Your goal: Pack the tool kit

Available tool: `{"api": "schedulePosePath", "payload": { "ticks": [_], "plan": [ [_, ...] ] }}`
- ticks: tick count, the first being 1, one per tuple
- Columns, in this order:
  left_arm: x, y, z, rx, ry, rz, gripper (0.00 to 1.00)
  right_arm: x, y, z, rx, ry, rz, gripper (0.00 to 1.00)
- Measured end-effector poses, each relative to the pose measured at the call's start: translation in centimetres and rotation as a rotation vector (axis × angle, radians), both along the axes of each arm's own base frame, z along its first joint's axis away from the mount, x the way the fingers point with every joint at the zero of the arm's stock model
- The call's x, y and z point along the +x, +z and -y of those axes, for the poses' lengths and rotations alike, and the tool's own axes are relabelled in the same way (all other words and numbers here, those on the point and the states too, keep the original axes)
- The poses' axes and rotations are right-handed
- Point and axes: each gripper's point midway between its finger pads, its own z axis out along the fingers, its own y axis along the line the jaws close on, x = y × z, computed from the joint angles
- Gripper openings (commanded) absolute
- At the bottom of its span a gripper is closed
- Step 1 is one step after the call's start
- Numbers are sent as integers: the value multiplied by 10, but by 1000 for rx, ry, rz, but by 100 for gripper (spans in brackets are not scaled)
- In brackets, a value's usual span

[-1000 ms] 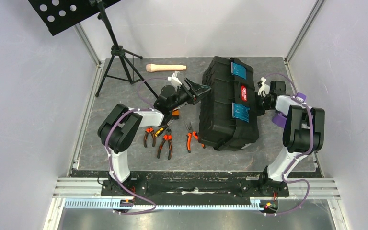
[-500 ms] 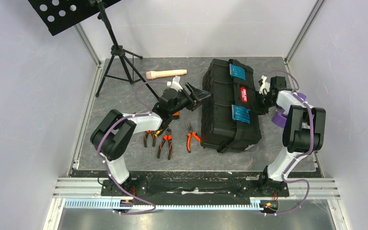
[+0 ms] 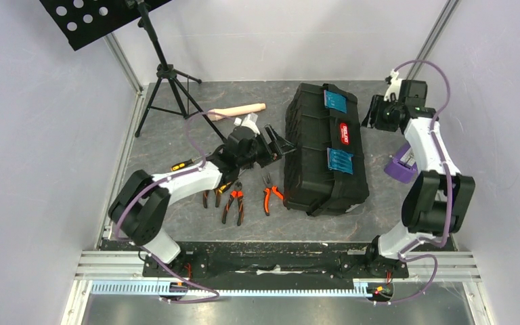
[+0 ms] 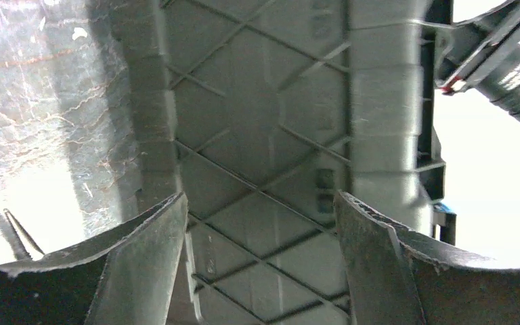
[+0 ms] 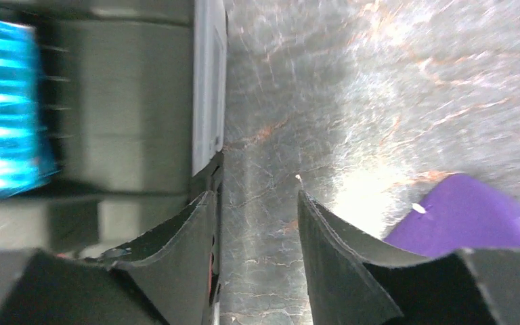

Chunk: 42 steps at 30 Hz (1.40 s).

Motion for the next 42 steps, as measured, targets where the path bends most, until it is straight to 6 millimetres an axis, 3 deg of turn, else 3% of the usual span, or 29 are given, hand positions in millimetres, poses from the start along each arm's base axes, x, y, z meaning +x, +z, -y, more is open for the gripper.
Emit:
{"api": "schedulePosePath", "payload": {
  "ticks": [2,6,8,10,13,17,22,26,28,32,36,42],
  "plan": [
    [-2,13,-3,62,-11,28,87,0,28,2,-7,-11,70,55],
    [0,67,-3,86,-37,136,87,-8,74,-4,17,-5,201,59],
    [-2,90,-3,73,-51,179,87,-14,83,-13,54,12,245,60],
    [-3,99,-2,72,-63,196,87,-23,79,-24,108,32,255,61],
    [-10,95,5,79,-99,180,87,-29,62,-35,173,46,234,60],
    [-23,73,22,95,-165,135,83,-33,34,-46,256,49,186,60],
    [-45,44,38,109,-205,82,74,-27,35,-54,334,65,242,59],
    [-46,42,40,73,-165,96,59,-21,35,-57,383,63,296,59],
    [-46,42,39,52,-138,100,58,-17,35,-59,397,64,310,59],
    [-46,43,40,18,-98,102,61,-6,36,-67,410,83,338,58],
    [-47,44,38,23,-68,96,74,6,39,-81,407,132,361,58],
    [-43,51,23,148,-59,67,84,6,40,-104,379,219,362,58]
  ]
}}
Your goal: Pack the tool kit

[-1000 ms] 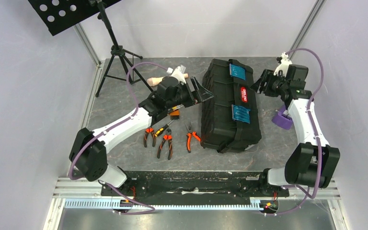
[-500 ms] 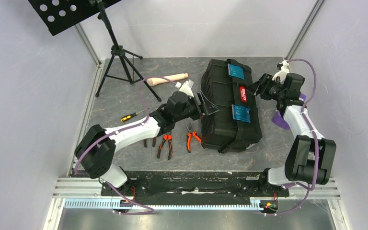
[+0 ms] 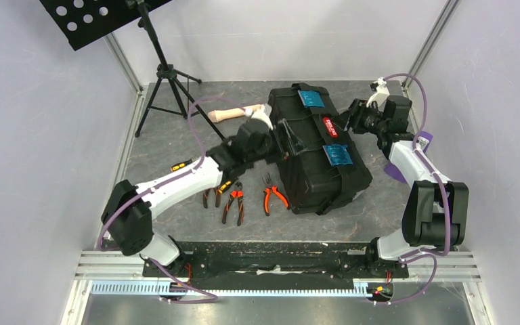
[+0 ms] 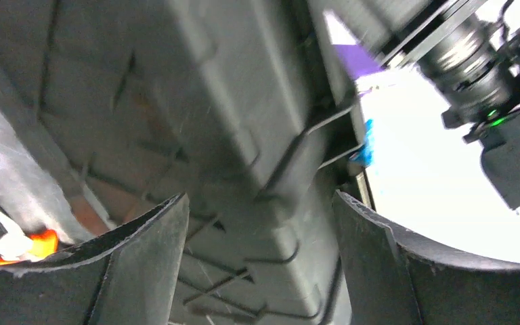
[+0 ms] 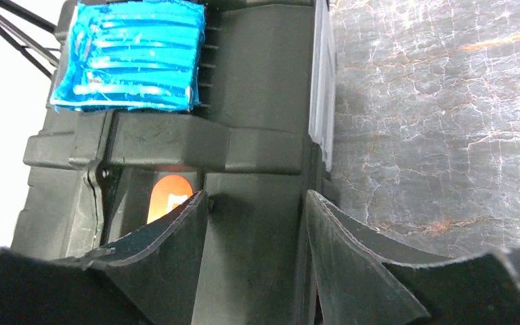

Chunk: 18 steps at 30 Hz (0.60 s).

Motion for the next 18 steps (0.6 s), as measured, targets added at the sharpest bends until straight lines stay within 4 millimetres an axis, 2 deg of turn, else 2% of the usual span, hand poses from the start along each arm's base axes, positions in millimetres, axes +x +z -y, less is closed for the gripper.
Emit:
{"api": "schedulePosePath", "payload": {
  "ticks": [3,6,8,9,11,15,18],
  "plan": [
    [23,38,-7,44,26,43,84,-3,-4,-5,-37,26,-2,58],
    [58,93,-10,34,70,140,84,-2,-2,-9,-77,43,8,57],
    [74,112,-16,32,103,181,84,-2,-1,-7,-100,42,8,58],
    [81,113,-22,45,121,187,84,-2,-2,-7,-109,42,6,57],
    [92,100,-31,85,150,172,84,-2,-1,-6,-129,40,8,57],
    [113,45,-49,205,202,81,84,-4,3,-6,-200,31,7,60],
    [125,12,-55,256,215,25,84,-2,12,-7,-272,22,13,63]
  ]
}}
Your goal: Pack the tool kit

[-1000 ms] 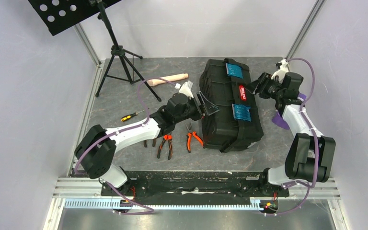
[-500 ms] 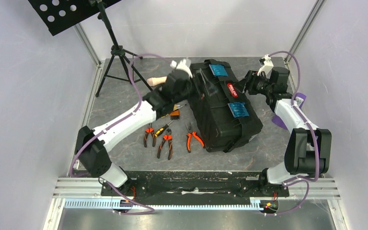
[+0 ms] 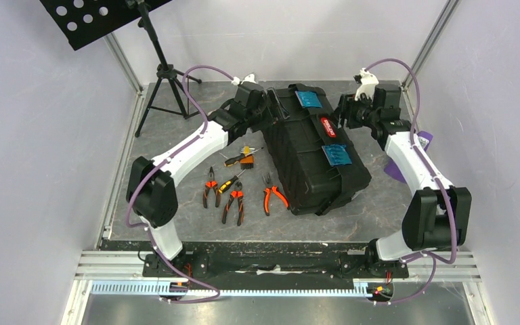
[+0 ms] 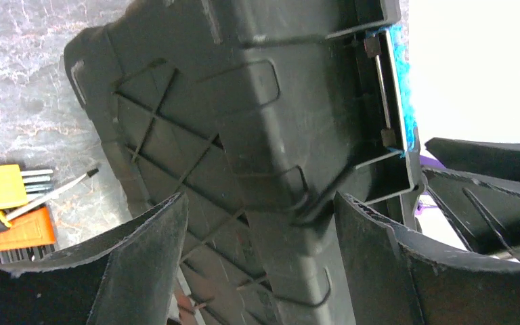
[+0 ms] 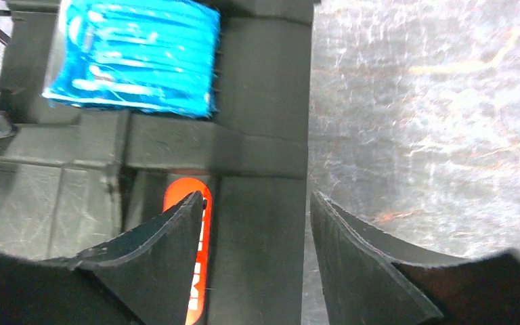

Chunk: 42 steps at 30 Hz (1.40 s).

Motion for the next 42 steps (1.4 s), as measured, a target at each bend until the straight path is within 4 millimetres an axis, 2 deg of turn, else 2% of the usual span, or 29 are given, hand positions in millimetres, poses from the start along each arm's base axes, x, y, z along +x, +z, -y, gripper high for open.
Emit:
{"api": "schedulePosePath", "payload": {
  "ticks": [3,8,12,15,19,21,25,29,36,42],
  "plan": [
    [8,-5,4,-15,-11,-5,84,4,21,-7,-57,9,44,65],
    [11,-6,8,-23,-16,2,84,14,79,-32,-134,56,202,67],
    [12,-8,11,-40,-31,6,84,13,104,-63,-183,101,280,63],
    [13,-9,12,-49,-36,11,84,16,112,-87,-229,126,314,61],
    [13,-10,14,-58,-42,17,84,30,107,-111,-313,128,311,61],
    [14,-10,14,-61,-44,19,84,36,96,-115,-356,118,294,62],
    [14,-11,15,-63,-45,21,84,43,67,-107,-444,73,228,62],
    [16,-12,15,-71,-48,24,84,48,50,-97,-497,36,189,61],
    [19,-18,17,-96,-51,39,84,50,35,-95,-482,12,159,42],
    [20,-23,13,-145,-29,68,84,51,37,-96,-419,8,203,24]
  ]
}}
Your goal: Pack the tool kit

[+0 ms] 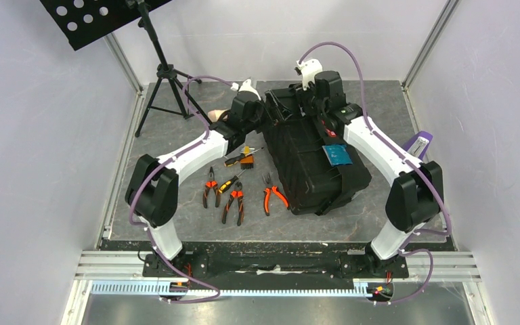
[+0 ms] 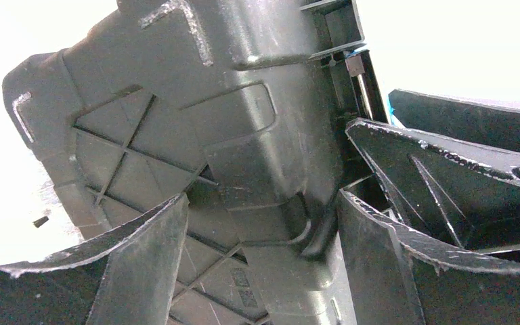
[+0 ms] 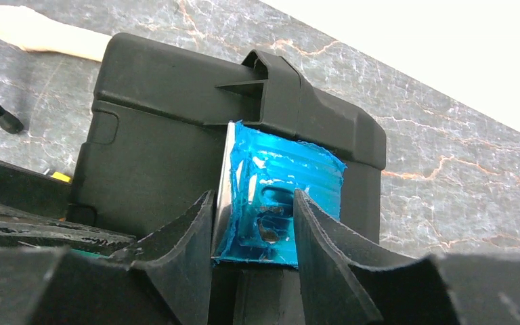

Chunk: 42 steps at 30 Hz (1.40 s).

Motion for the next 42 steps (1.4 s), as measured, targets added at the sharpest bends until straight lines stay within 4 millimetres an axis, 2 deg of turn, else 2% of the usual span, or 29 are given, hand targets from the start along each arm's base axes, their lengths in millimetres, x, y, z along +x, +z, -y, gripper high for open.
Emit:
{"api": "schedulePosePath", "payload": {
  "ticks": [6,12,16,21,30,42],
  "plan": [
    [-3,-9,-4,-70,32,20,83,-1,2,1,84,-5,66,10],
    [-4,-12,-4,-135,52,45,83,0,5,7,105,-47,108,7],
    [-3,-10,2,-171,49,56,83,-1,6,17,52,-98,121,5],
    [-2,-10,6,-184,44,60,83,-2,9,20,-54,-118,164,0],
    [-3,-11,10,-197,36,60,83,-5,15,25,-222,-131,214,0],
    [-3,-13,13,-223,36,52,83,-4,25,26,-354,-100,213,12]
  ]
}}
